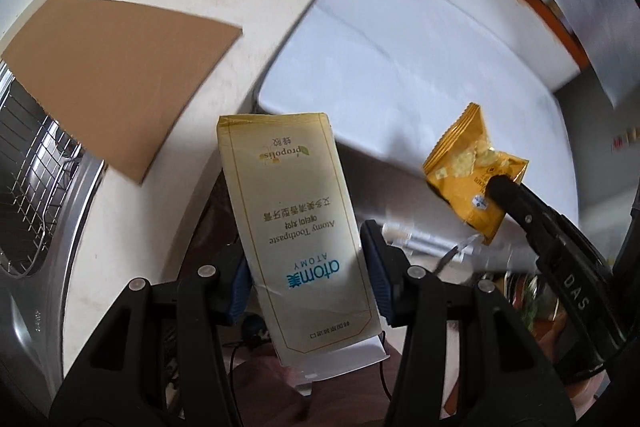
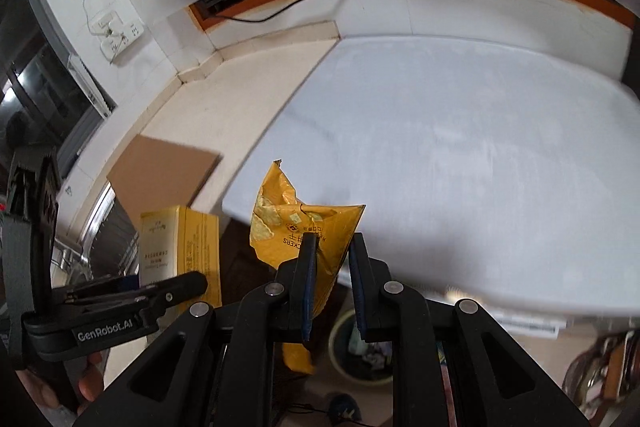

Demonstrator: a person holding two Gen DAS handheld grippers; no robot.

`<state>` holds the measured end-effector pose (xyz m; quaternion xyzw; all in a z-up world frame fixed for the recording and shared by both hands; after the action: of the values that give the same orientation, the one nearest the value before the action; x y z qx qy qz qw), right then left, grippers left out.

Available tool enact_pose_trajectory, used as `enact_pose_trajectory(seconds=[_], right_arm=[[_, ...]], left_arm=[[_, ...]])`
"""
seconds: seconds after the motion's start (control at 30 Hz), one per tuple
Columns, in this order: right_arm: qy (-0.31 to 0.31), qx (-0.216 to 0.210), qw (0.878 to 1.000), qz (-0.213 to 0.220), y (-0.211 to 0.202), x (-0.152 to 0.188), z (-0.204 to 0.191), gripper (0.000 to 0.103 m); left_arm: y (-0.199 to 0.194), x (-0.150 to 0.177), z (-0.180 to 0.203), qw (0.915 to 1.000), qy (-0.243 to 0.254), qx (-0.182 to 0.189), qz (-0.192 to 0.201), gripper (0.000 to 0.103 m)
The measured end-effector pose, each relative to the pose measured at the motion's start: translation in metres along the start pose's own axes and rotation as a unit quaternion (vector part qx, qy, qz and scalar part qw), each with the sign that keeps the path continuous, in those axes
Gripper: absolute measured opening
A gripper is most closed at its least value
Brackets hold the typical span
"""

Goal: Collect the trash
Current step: 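Lower both tools over the floor bin and release box and snack bag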

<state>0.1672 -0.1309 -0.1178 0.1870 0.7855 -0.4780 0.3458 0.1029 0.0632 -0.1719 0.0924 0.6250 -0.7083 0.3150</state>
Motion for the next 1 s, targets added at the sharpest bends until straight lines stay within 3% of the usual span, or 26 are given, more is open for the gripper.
enact_pose_trajectory(seconds=[0.2, 0.5, 0.7, 1.0], right_arm=[[0.009, 0.024, 0.999, -0.038, -0.036, 0.084, -0.012, 0.016], [0.029, 0.045, 0.992, -0.116, -0.035, 0.18, 0.008, 0.016], [0.056, 0.049, 0.982, -0.174, 0.012, 0.239, 0.042, 0.016], [0.093, 0.063, 0.967, -0.23, 0.13, 0.323, 0.089, 0.016]], left_arm=[[0.004, 0.047, 0.002, 0.9982, 0.055, 0.005, -0.026, 0.046], [0.05, 0.114, 0.016, 0.9936, 0.085, 0.013, -0.073, 0.046], [0.116, 0.155, 0.004, 0.9938, 0.066, -0.004, -0.09, 0.046], [0.233, 0.216, -0.03, 0.9932, 0.019, -0.023, -0.112, 0.047]])
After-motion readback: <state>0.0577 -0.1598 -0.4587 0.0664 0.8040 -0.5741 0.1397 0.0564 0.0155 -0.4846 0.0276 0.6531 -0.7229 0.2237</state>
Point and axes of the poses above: each gripper's, at about its wrist camera, not at the fingertips, and y roughly the way its jaws point, z to its right, x to its underside, the point moved 5 cm from there along y, roughly the way its jaws point, and after that the axes turned 14 degrees about z, right-handed, at the moved point
